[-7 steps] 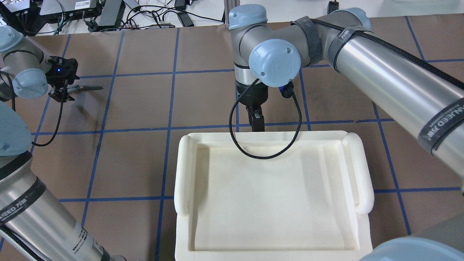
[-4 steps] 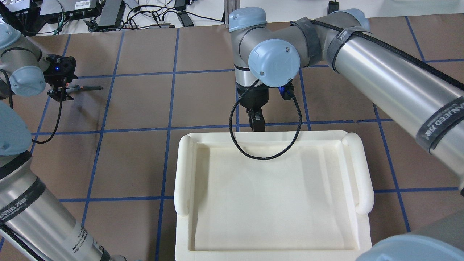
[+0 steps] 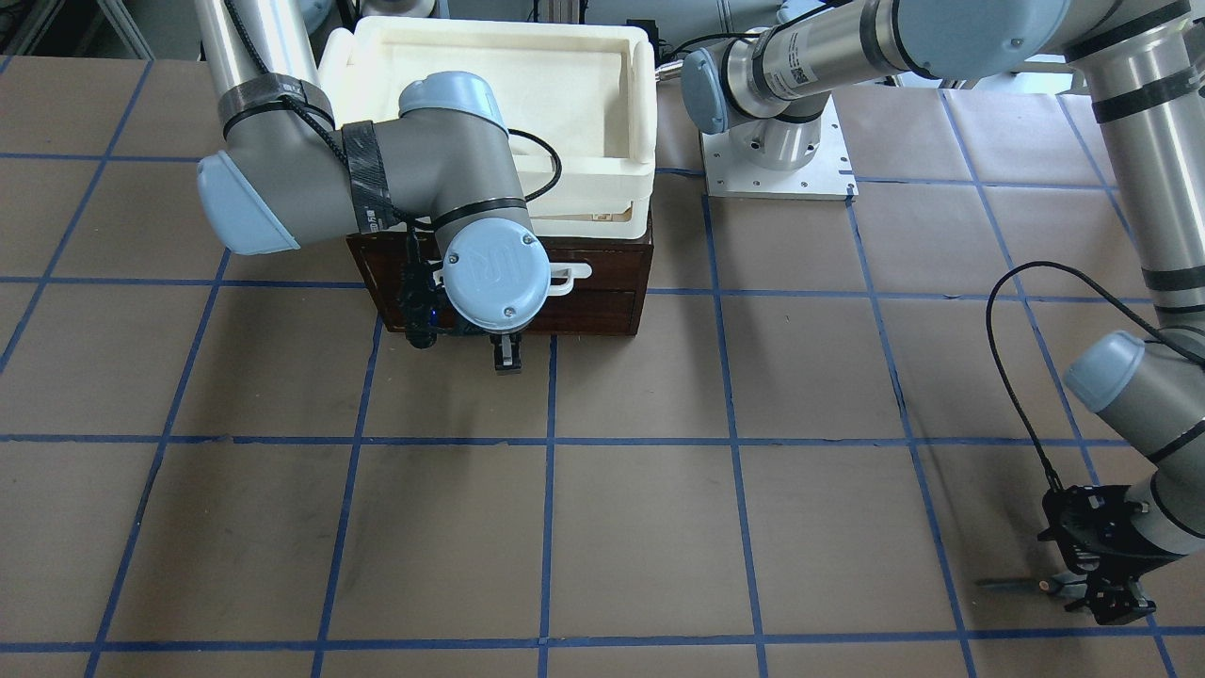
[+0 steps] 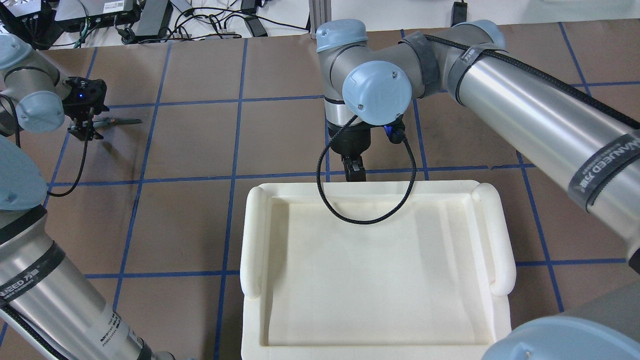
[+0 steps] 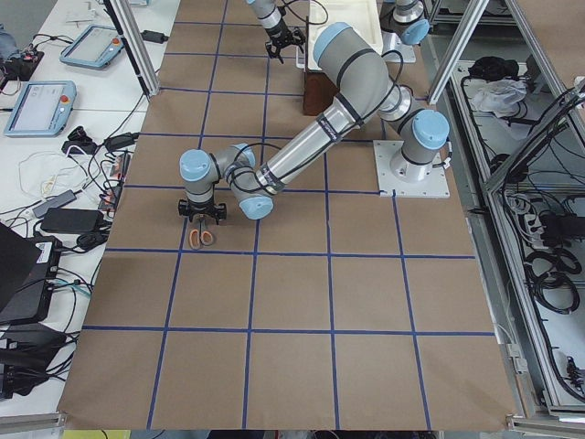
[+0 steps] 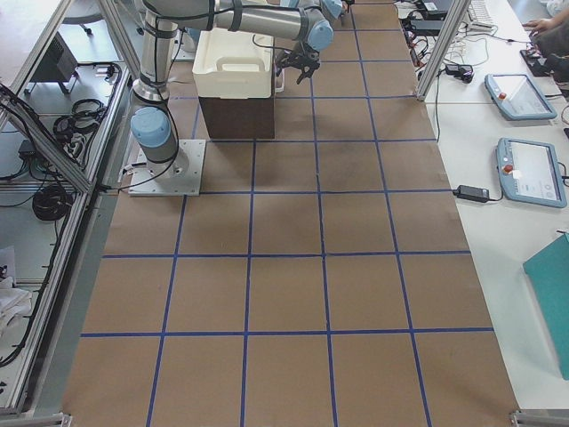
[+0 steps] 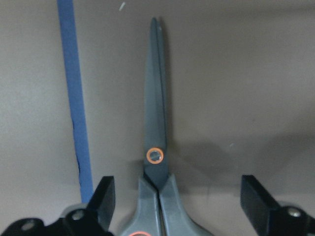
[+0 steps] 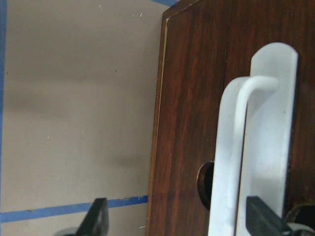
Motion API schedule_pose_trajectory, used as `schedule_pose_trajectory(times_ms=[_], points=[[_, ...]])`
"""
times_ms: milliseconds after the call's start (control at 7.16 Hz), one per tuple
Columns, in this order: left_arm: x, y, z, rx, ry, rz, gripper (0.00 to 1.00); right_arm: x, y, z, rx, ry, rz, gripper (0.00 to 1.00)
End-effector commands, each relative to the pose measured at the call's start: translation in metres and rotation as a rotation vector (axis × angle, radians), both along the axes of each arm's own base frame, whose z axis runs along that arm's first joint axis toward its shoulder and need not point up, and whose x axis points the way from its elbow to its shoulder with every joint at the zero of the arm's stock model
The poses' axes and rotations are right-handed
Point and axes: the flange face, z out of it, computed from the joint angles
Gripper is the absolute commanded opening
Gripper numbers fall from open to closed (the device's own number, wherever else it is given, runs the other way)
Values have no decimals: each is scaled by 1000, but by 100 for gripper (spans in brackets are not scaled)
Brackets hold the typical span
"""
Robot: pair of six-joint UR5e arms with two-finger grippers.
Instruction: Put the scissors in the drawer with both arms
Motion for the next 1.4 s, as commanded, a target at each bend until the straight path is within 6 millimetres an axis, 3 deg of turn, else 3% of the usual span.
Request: schedule_pose_trajectory(times_ms=[0,699,978,1118,1257], points=[[0,0,-1,2,-1,-2,91,0,0,-3,3,1,0,100],[1,0,-11,14,6,1,86,1,-2,-10,-3,-10,15,100],[1,1,-11,14,8,1,69,-1,3,-17,13,-5,14,100],[1,1,-11,12,9,0,49,0,2,-19,5,-9,14,100],[1,1,-10,11,8,1,44,1,-3,-19,-23,-18,17,100]])
